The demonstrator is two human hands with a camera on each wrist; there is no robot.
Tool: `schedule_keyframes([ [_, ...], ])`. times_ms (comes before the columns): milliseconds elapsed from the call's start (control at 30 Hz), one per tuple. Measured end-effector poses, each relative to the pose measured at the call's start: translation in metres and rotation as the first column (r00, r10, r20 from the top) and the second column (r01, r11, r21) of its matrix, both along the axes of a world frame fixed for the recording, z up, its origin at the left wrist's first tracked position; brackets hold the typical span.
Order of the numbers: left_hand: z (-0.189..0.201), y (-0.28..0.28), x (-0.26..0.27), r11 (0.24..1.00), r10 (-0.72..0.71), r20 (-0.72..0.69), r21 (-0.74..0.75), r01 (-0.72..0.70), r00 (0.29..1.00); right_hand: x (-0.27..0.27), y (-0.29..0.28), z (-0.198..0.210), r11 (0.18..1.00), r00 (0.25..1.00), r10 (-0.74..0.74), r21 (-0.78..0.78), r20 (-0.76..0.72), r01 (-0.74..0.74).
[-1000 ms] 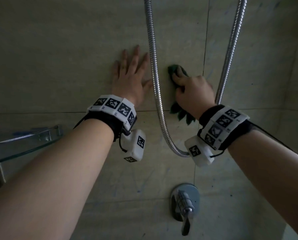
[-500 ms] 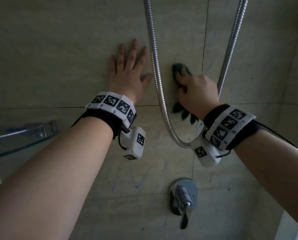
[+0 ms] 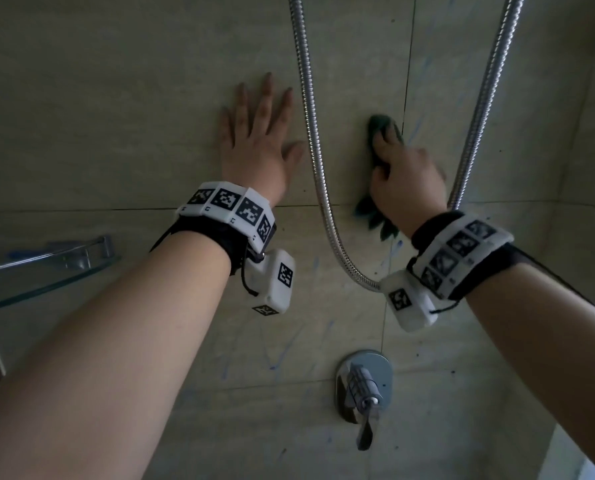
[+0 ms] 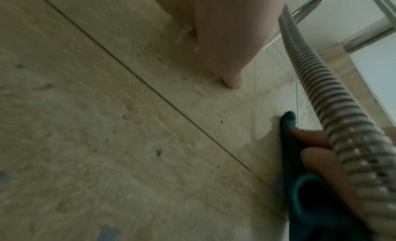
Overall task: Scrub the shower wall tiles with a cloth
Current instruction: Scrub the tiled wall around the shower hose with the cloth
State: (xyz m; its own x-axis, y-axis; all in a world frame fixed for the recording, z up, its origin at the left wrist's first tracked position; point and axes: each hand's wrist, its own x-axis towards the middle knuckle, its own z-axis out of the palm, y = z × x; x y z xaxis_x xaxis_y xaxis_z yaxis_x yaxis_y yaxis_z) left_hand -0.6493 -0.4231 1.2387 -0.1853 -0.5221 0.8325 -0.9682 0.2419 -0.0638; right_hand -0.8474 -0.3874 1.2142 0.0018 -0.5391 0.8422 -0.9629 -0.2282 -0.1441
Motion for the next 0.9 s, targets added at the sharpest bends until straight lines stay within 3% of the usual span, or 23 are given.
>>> schedule_keyframes([
  [100,-0.001,0.0,-0.002,1.0,0.004,-0.011,0.007,-0.003,1.0,0.017,0.007,-0.045,0.999,0.969,0.041,0.041,-0.244,-0.033],
  [167,-0.001,-0.003,-0.003,1.0,-0.012,-0.026,0.029,0.013,1.0,0.017,0.011,-0.045,0.999,0.952,0.022,0.029,-0.305,-0.014],
  [233,-0.001,-0.005,-0.003,1.0,-0.019,-0.025,0.015,0.02,1.0,0.007,0.013,-0.024,0.995,0.962,-0.065,0.052,-0.266,0.082],
  [367,-0.001,-0.001,-0.003,1.0,0.006,-0.009,0.021,-0.006,1.0,-0.009,0.009,0.013,0.993,0.993,-0.119,-0.023,-0.005,0.119],
  [433,-0.001,0.002,-0.004,0.999,0.03,-0.009,0.026,-0.029,1.0,-0.002,0.003,0.002,0.993,0.992,-0.121,-0.01,-0.034,0.121],
  [567,-0.001,-0.001,-0.005,0.999,0.025,-0.01,0.024,-0.025,1.0,0.012,0.002,-0.052,0.996,0.96,-0.02,0.079,-0.281,0.044],
  [633,-0.001,-0.004,-0.004,1.0,0.013,-0.024,0.028,-0.012,1.0,0.005,0.003,-0.059,1.0,0.944,0.004,0.024,-0.331,0.004],
  [700,-0.001,-0.004,-0.004,1.0,0.006,-0.021,0.025,-0.005,1.0,-0.002,0.011,-0.043,1.0,0.973,0.007,0.007,-0.233,-0.006],
  [833,-0.001,0.003,-0.004,0.999,0.019,-0.003,0.049,-0.019,1.0,-0.009,0.015,-0.038,0.989,0.99,-0.14,0.046,-0.022,0.141],
  [900,-0.001,0.006,-0.005,0.998,0.027,-0.008,0.056,-0.027,1.0,0.009,0.016,-0.051,0.988,0.992,-0.111,0.102,-0.063,0.117],
])
